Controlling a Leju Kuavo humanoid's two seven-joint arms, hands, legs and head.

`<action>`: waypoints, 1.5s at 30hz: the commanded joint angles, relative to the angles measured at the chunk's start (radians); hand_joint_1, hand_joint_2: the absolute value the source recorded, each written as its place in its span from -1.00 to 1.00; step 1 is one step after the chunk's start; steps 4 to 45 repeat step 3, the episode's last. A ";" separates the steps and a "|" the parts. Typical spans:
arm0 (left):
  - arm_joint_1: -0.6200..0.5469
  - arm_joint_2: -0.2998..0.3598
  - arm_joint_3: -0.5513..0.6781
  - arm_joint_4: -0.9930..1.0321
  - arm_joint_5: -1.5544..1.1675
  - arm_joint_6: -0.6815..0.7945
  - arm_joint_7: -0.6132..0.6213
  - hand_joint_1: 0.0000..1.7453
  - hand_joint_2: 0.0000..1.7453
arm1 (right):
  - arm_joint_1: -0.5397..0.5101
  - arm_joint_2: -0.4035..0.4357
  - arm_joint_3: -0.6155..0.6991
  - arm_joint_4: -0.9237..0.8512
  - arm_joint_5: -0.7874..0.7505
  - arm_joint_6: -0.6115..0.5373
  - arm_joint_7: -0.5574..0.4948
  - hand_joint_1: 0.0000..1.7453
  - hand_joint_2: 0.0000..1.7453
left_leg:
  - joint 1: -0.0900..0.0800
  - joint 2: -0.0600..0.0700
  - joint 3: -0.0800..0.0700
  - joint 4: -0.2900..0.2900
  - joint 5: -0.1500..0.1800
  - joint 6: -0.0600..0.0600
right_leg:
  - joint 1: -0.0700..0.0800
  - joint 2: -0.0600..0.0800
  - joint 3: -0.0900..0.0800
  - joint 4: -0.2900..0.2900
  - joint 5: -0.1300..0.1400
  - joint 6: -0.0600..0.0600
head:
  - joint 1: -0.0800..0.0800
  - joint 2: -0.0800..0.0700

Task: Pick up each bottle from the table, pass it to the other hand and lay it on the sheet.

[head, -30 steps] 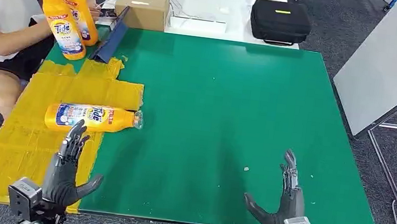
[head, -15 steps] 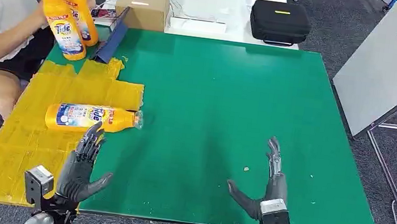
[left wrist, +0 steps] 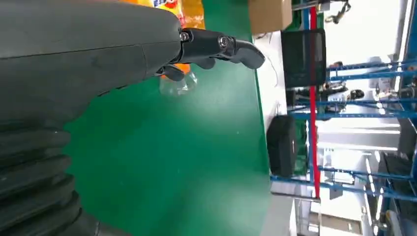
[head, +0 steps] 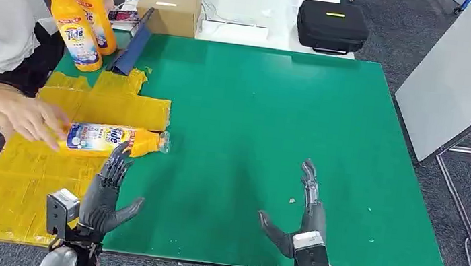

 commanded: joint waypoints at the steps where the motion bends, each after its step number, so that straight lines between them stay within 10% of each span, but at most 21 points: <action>1: -0.024 -0.008 -0.008 0.049 0.000 0.020 -0.007 -1.00 1.00 | -0.023 -0.015 0.011 0.058 -0.003 -0.007 0.005 -1.00 -1.00 | 0.001 -0.001 0.004 0.000 -0.002 -0.002 | 0.001 0.001 0.005 -0.001 -0.001 -0.001 | 0.000 0.000; 45: -0.020 -0.011 -0.005 0.044 0.000 0.033 -0.011 -1.00 1.00 | -0.020 -0.015 0.009 0.056 -0.003 -0.010 0.007 -1.00 -1.00 | 0.002 -0.002 0.010 0.001 -0.005 -0.004 | 0.001 0.002 0.011 -0.001 -0.004 -0.002 | 0.000 0.000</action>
